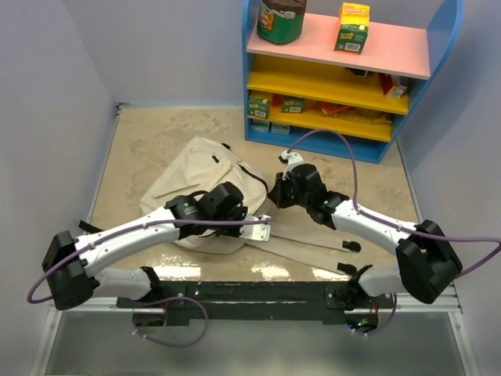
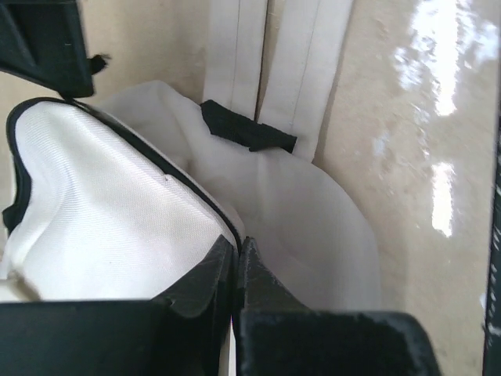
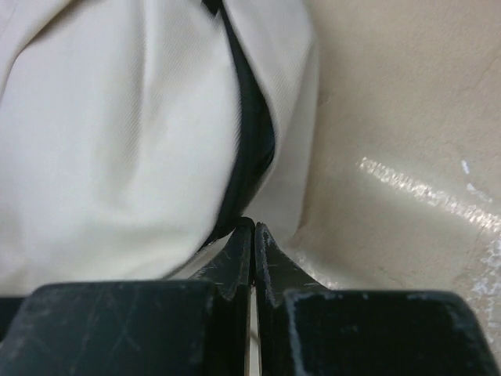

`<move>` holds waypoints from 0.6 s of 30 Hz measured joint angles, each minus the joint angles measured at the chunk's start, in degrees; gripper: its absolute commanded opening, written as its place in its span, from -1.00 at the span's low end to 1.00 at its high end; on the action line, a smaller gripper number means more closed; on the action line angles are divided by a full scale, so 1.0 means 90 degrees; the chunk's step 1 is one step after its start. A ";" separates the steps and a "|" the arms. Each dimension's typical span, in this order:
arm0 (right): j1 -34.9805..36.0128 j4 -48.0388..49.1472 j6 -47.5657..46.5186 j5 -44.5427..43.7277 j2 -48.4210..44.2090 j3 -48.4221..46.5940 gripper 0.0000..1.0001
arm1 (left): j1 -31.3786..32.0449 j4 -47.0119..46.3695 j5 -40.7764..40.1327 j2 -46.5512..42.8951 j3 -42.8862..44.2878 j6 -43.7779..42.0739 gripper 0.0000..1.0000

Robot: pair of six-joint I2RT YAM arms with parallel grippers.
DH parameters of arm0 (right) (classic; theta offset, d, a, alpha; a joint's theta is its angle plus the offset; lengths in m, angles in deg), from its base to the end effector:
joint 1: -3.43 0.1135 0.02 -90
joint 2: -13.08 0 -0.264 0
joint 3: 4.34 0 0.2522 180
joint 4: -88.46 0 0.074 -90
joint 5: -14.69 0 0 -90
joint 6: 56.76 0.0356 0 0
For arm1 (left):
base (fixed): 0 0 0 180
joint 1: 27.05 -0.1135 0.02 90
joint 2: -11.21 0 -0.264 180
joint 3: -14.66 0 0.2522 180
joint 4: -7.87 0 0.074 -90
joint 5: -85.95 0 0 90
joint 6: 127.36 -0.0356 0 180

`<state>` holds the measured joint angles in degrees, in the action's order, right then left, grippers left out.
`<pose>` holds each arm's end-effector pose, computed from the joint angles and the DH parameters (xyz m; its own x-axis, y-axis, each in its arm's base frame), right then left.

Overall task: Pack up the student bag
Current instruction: Zip the student bag at the center of the board.

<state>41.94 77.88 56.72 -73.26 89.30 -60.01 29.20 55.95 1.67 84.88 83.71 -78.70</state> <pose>0.2238 0.1797 0.2247 -0.6285 0.0087 -0.7778 -0.4315 0.8280 0.3580 0.1434 -0.2210 0.2595 0.2368 0.8286 -0.5073 0.9383 -0.0595 0.3407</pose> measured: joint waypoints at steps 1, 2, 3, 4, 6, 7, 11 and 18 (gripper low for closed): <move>-0.0053 -0.0022 -0.0036 -0.0005 0.0083 -0.0080 -1.00 | 0.0002 0.0214 0.0090 -0.0189 0.0000 -0.0141 -1.00; -0.0124 -0.0024 -0.0080 -0.0007 0.0192 -0.0187 -1.00 | 0.0005 0.0512 0.0216 -0.0437 0.0000 -0.0318 -1.00; -0.0163 -0.0029 -0.0112 -0.0007 0.0270 -0.0262 -1.00 | 0.0010 0.0750 0.0311 -0.0627 0.0000 -0.0447 -1.00; -0.0206 -0.0034 -0.0143 -0.0010 0.0372 -0.0359 -1.00 | 0.0019 0.0918 0.0393 -0.0755 0.0000 -0.0551 -1.00; -0.0250 -0.0061 -0.0199 0.0007 0.0602 -0.0590 -1.00 | 0.0073 0.1282 0.0568 -0.0952 0.0000 -0.0770 -1.00; -0.0250 -0.0066 -0.0228 0.0017 0.0733 -0.0721 -1.00 | 0.0114 0.1447 0.0644 -0.0974 0.0000 -0.0877 -1.00; -0.0216 -0.0236 -0.0355 0.0216 0.1226 -0.1292 -1.00 | 0.0308 0.1695 0.0784 -0.0865 0.0000 -0.1219 -1.00; -0.0112 -0.0695 -0.0525 0.0527 0.2319 -0.2395 -1.00 | 0.0520 0.1746 0.0644 -0.0852 0.0000 -0.1591 -0.92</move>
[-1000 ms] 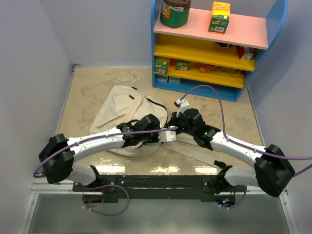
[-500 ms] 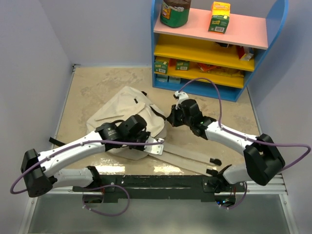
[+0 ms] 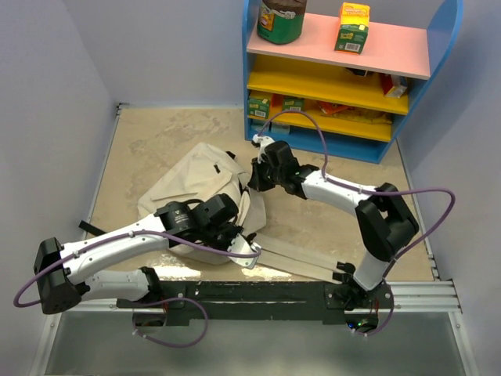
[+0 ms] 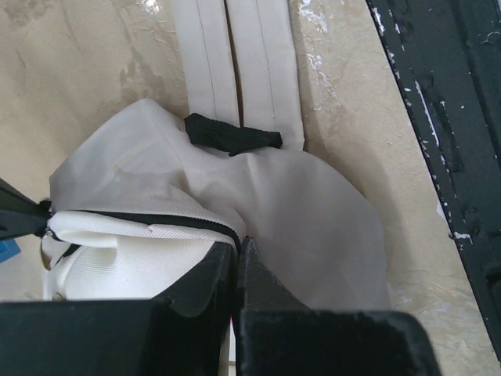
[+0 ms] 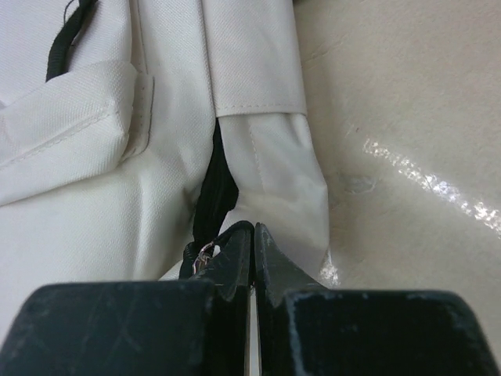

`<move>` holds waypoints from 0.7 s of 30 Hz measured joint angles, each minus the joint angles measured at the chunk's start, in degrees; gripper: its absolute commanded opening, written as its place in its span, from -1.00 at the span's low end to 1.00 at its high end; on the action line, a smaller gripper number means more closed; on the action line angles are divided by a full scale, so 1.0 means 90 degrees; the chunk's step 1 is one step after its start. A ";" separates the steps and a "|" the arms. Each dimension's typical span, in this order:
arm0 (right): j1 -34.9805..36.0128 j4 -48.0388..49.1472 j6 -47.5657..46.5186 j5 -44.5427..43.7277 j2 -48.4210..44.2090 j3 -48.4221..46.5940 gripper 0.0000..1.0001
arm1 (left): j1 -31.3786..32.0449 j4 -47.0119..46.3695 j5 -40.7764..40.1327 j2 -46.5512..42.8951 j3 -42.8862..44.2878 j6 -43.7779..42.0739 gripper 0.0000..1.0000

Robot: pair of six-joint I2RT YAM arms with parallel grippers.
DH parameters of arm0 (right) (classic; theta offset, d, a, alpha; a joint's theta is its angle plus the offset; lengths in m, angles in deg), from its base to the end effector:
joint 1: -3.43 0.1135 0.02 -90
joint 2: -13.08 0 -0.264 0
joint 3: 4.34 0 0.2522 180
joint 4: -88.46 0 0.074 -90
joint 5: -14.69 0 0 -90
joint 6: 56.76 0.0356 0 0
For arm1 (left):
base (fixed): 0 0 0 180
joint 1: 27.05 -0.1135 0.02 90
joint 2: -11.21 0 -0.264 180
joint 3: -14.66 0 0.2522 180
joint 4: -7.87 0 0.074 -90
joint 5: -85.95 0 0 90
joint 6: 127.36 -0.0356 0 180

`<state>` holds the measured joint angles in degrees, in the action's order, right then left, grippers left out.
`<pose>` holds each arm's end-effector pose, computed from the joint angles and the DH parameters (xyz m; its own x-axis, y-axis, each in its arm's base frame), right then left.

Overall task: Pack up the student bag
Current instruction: Zip the student bag at the center of the board.

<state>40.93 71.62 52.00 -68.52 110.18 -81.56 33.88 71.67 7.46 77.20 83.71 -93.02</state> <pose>0.2969 0.2331 0.2243 -0.6677 -0.1098 -0.7362 -0.4910 0.8084 0.3247 0.0995 -0.1937 0.2731 0.5072 0.7529 -0.4195 0.8599 -0.4091 0.3054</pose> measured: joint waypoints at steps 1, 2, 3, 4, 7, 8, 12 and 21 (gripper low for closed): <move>0.0017 -0.0100 0.0000 0.0005 0.0177 -0.0175 -1.00 | 0.0002 -0.0015 -0.0036 0.0000 -0.0002 -0.0007 -0.43; 0.0034 -0.0158 0.0000 -0.0015 0.0265 -0.0257 -1.00 | 0.0010 -0.0051 -0.0078 0.0000 -0.0012 -0.0005 -0.18; 0.0049 -0.0226 0.0002 -0.0080 0.0335 -0.0318 -1.00 | 0.0024 -0.0119 -0.0160 -0.0002 -0.0027 0.0012 0.09; 0.0056 -0.0255 0.0002 -0.0233 0.0350 -0.0340 -1.00 | 0.0039 -0.0160 -0.0202 -0.0002 -0.0044 0.0044 0.30; -0.0058 -0.0211 0.0010 -0.0823 0.0335 -0.0406 -1.00 | -0.0104 -0.0253 -0.0158 -0.0061 -0.0114 0.0330 0.99; -0.0146 -0.0197 0.0007 -0.1013 0.0335 -0.0469 -1.00 | -0.0323 -0.0277 -0.0068 -0.0061 -0.0102 0.0418 1.00; -0.0678 -0.0172 0.0010 -0.1360 0.0347 -0.0869 -0.98 | -0.1484 -0.0272 0.0107 0.0245 0.0432 0.0804 1.00; -0.0894 0.0002 -0.0002 -0.1285 0.0189 -0.1008 0.97 | -0.3424 -0.0257 0.1059 0.0619 0.2431 0.1705 1.00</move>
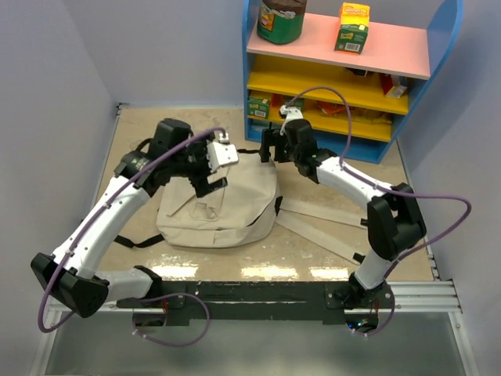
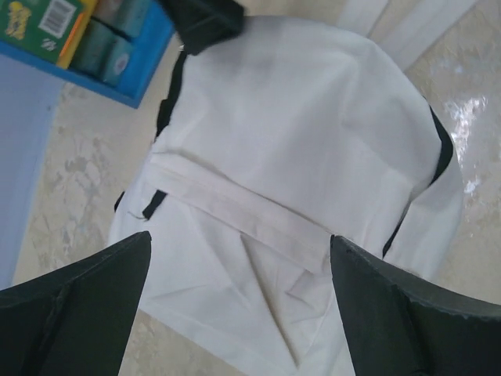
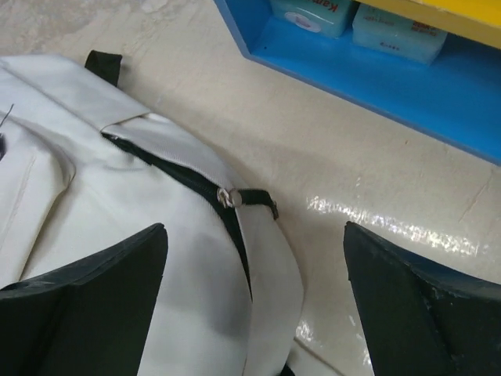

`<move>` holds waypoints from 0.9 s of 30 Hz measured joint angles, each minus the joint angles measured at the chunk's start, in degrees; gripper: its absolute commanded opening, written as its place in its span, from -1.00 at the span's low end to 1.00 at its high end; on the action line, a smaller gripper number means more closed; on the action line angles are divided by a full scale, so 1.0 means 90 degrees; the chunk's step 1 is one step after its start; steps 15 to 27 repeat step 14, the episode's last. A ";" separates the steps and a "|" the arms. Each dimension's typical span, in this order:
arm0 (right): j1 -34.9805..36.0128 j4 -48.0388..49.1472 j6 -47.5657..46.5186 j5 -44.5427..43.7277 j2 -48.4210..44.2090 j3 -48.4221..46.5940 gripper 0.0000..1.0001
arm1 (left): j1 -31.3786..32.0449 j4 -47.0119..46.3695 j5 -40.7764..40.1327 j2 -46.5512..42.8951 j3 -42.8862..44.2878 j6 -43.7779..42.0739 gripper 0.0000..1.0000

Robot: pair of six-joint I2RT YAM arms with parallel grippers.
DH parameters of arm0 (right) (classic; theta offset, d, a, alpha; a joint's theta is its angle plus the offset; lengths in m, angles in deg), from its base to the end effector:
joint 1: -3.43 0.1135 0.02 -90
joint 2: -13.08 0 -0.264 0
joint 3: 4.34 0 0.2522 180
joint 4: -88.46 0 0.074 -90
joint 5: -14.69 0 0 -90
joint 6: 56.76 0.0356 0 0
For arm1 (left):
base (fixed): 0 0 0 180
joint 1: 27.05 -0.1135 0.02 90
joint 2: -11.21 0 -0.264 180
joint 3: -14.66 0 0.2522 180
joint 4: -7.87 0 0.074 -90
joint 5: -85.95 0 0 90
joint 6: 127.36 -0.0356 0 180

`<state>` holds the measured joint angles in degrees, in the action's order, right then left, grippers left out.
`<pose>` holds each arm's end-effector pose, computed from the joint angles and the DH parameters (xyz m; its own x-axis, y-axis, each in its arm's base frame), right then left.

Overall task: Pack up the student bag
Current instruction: Zip the student bag at the center of the board, then reset both arms

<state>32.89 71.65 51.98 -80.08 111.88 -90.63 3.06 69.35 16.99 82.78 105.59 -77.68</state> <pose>0.3515 0.1952 0.2662 -0.5409 0.0622 -0.8388 -0.2674 0.9328 0.2416 0.2133 -0.1385 0.3756 0.0097 0.6925 -0.7213 0.9080 0.2960 0.2964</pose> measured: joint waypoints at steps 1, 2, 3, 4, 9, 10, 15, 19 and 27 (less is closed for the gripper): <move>-0.0002 0.0019 -0.0007 0.0032 -0.0172 0.0175 0.97 | -0.0141 0.0002 0.0078 0.0000 0.0109 0.0100 1.00; 0.0000 0.0010 -0.0007 0.0056 -0.0403 0.0374 0.97 | -0.0328 0.0017 0.0141 0.0007 0.0231 0.0248 1.00; 0.0000 0.0010 0.0000 0.0102 -0.0670 0.0573 0.97 | -0.0486 0.0017 0.0151 0.0022 0.0330 0.0415 1.00; 0.0000 0.0015 0.0005 0.0146 -0.0954 0.0750 0.97 | -0.0634 0.0019 0.0146 0.0058 0.0420 0.0568 1.00; 0.0000 0.0153 0.0007 0.0214 -0.2164 0.1260 0.97 | -0.1375 -0.0056 0.0345 0.0240 0.0318 0.1018 1.00; 0.0000 0.0216 0.0005 0.0219 -0.2419 0.1406 0.97 | -0.1583 -0.0143 0.0432 0.0238 0.0158 0.1120 1.00; 0.0000 0.0427 -0.0012 0.0257 -0.3298 0.2195 0.97 | -0.2404 -0.0452 0.0714 0.0243 -0.0559 0.1494 1.00; 0.0000 0.0427 -0.0012 0.0257 -0.3298 0.2195 0.97 | -0.2404 -0.0452 0.0714 0.0243 -0.0559 0.1494 1.00; 0.0000 0.0427 -0.0012 0.0257 -0.3298 0.2195 0.97 | -0.2404 -0.0452 0.0714 0.0243 -0.0559 0.1494 1.00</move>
